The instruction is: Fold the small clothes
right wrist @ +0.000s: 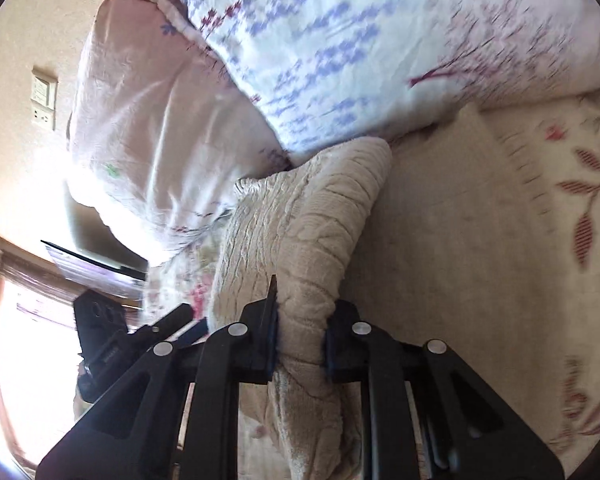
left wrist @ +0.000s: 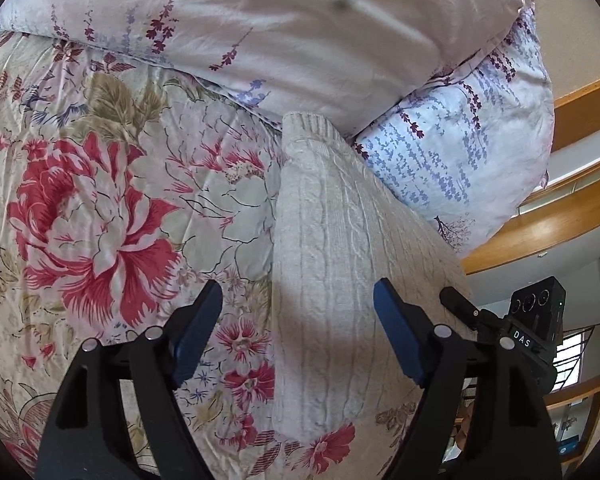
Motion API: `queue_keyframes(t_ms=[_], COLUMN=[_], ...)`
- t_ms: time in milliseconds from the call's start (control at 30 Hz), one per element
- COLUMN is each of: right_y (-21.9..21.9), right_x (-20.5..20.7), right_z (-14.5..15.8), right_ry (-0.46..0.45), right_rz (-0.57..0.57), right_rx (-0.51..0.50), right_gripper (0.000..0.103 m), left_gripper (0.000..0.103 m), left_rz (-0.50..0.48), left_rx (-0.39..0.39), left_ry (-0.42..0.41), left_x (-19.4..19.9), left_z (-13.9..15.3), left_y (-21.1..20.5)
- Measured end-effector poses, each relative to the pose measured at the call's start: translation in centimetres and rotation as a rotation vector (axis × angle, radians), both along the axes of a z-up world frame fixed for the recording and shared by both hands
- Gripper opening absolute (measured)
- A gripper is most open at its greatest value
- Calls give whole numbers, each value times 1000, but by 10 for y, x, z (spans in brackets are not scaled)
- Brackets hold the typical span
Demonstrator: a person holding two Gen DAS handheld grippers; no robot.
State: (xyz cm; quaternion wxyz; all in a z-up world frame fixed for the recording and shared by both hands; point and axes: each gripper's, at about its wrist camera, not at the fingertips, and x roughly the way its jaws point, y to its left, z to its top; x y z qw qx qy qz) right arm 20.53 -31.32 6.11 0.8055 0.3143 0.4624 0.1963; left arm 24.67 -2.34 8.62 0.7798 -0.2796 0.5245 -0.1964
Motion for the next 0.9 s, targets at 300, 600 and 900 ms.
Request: queue_keyframes(t_ms=[300, 600, 900], right_y=[-60, -75, -105], right_x=[-15, 0, -23], right_z=[-12, -31, -37], right_ry=[11, 48, 88], right_rz=[-106, -106, -165], right_rx=[-171, -283, -94], right_gripper=[17, 19, 30], left_gripper=[77, 76, 73], left_rz=[-122, -200, -262], left_rx=[27, 54, 76], left_ry=[-33, -29, -57], left_x=[0, -9, -16], left_z=[4, -2, 3], left_y=[-46, -71, -80])
